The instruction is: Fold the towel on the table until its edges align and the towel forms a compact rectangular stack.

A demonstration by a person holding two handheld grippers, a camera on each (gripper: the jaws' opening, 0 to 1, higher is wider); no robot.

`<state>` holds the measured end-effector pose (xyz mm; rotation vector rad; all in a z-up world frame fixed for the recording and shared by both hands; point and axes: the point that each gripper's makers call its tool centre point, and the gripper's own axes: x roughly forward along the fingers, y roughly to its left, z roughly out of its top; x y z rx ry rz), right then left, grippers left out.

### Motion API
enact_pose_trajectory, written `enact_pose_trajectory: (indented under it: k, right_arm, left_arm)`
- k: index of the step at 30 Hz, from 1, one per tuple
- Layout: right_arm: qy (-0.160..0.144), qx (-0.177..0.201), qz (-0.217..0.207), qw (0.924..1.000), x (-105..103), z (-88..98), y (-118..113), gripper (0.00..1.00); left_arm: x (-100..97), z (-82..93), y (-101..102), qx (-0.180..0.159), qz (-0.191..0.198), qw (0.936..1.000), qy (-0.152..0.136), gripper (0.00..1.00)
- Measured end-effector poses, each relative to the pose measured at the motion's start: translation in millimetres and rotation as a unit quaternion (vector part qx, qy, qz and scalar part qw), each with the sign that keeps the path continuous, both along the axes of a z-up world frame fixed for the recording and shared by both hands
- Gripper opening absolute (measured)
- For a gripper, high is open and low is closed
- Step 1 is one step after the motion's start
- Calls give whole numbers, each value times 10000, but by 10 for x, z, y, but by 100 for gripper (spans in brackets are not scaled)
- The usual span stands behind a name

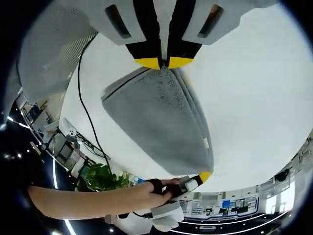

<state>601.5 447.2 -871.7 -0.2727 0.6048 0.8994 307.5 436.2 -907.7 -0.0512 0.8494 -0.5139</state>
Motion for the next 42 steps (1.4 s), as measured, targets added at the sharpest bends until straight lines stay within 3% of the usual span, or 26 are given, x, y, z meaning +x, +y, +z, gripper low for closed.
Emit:
enact_pose_trajectory:
  k: [6, 9, 20, 21, 30, 38, 42]
  right_arm:
    - [65, 4, -59, 10000, 5, 46, -213, 21]
    - [111, -1, -74, 9999, 47, 28, -344, 24]
    - [125, -66, -2, 9999, -111, 123, -742, 39]
    - [118, -52, -4, 9999, -210, 172, -778, 39]
    - [221, -107, -115, 9996, -370, 118, -1183, 41]
    - [259, -156, -221, 9993, -601, 100, -1425, 41]
    - [334, -98, -391, 9986, -686, 76, -1551, 41]
  left_arm:
    - [14, 47, 33, 81, -45, 9999, -99, 8]
    - [75, 131, 34, 135, -95, 9991, -397, 13]
    - [206, 298, -18, 500, -470, 9941, -838, 41]
    - [212, 305, -27, 512, -506, 9937, -856, 43]
    - [221, 316, -75, 718, -894, 9893, -901, 48]
    - [214, 307, -49, 825, -995, 9877, -879, 50]
    - [264, 333, -8, 715, -863, 9896, -906, 50]
